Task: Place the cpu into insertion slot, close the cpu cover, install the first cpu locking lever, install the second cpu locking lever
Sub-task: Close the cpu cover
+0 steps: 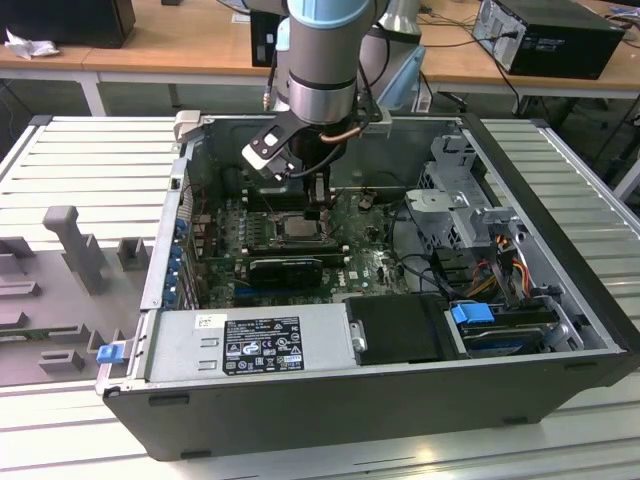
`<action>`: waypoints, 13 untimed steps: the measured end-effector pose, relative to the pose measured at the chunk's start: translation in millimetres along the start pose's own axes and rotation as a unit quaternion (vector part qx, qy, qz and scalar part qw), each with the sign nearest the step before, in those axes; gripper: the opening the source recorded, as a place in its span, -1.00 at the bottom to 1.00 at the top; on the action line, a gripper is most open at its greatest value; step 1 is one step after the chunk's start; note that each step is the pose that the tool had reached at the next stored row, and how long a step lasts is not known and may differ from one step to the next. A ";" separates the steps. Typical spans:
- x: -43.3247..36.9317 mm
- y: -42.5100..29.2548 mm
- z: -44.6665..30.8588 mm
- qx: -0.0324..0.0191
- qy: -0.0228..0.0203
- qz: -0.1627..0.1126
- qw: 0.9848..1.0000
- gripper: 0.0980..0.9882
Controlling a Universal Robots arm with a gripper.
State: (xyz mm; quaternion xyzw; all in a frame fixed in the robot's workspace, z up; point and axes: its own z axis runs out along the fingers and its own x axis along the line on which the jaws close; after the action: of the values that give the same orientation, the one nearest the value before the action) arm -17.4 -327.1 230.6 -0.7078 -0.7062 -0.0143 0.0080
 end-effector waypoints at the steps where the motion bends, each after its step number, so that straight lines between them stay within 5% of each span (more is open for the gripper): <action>1: 0.1 0.4 -0.1 0.000 0.000 0.000 1.000 -0.98; 7: 0.5 0.6 -15.6 0.000 0.000 0.000 1.000 -0.98; 9: 0.9 0.6 -26.7 0.000 0.000 0.000 1.000 -0.98; 13: 1.1 0.7 -33.2 0.000 0.000 0.000 1.000 -0.98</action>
State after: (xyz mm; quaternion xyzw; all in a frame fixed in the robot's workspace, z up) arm -17.0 -327.0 263.8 -0.7078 -0.7062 -0.0143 0.0081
